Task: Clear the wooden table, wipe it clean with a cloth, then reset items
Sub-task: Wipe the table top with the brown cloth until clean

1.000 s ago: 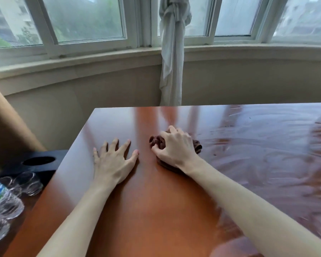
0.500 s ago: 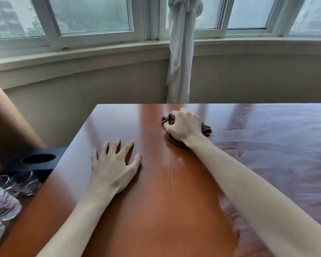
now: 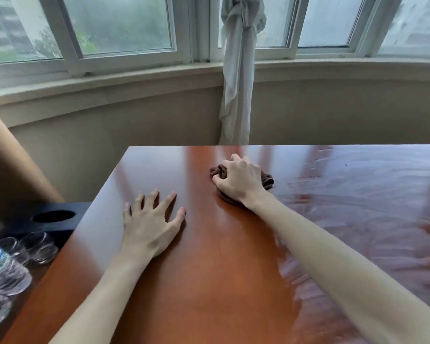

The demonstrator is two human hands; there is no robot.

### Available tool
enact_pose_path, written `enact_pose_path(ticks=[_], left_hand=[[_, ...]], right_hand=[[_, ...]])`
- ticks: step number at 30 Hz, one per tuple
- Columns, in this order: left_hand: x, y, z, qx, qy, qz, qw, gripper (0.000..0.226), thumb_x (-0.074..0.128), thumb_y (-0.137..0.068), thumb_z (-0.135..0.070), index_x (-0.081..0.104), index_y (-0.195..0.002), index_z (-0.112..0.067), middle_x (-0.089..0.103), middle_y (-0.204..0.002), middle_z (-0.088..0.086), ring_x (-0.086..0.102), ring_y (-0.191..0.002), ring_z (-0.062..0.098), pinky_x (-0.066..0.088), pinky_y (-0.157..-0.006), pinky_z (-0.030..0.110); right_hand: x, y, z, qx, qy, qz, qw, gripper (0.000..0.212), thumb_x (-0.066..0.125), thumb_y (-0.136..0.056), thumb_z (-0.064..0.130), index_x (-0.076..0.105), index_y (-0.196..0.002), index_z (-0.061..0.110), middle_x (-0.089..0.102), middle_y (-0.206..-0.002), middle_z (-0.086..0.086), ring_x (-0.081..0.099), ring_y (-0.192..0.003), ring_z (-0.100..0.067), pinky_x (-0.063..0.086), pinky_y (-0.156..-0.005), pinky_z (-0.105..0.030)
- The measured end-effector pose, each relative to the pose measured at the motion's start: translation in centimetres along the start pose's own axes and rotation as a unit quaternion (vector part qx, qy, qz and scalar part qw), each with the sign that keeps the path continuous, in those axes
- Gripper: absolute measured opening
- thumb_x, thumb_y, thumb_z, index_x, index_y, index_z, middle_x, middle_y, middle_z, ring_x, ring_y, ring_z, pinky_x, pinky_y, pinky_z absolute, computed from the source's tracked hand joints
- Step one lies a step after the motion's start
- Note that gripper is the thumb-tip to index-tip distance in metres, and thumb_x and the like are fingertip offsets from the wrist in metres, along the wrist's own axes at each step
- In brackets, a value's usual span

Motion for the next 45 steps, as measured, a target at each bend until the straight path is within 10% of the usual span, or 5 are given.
enact_pose_path(ticks=[10,27,45], left_hand=[[-0.7,0.5,-0.3,0.004,0.008,0.021,1.000,0.064,0.028,-0.093,-0.070,0.033,-0.152,-0.046,0.027,-0.163,0.004,0.021,-0.149,0.034,0.011,-0.121,0.055],[0.6,-0.6,0.4,0.010,-0.024,-0.005,1.000,0.085,0.006,-0.079,-0.087,0.023,-0.154,-0.050,0.021,-0.165,-0.005,0.011,-0.154,0.026,0.008,-0.125,0.049],[-0.4,0.6,-0.1,0.024,0.001,0.020,0.999,0.068,0.025,-0.092,-0.074,0.037,-0.150,-0.041,0.032,-0.159,0.010,0.022,-0.147,0.036,0.012,-0.120,0.056]], right_hand=[[-7.0,24.0,3.5,-0.089,-0.008,-0.026,0.996,0.035,0.052,-0.080,0.057,0.071,-0.093,0.030,0.060,-0.092,0.007,0.058,-0.086,-0.023,0.051,-0.076,-0.036],[4.1,-14.4,-3.7,0.088,0.024,-0.043,0.995,0.039,0.051,-0.088,0.049,0.072,-0.100,0.019,0.065,-0.107,-0.008,0.060,-0.106,-0.039,0.047,-0.088,-0.043],[-6.8,23.9,4.0,-0.085,-0.018,-0.041,0.995,0.035,0.055,-0.079,0.056,0.070,-0.090,0.026,0.060,-0.090,0.005,0.057,-0.082,-0.025,0.049,-0.073,-0.036]])
Point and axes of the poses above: each hand's wrist, its own y-axis away from the middle knuckle, its own x-axis out of the palm, z = x × y, the point moved 2 cm from there along -y, towards the middle knuckle
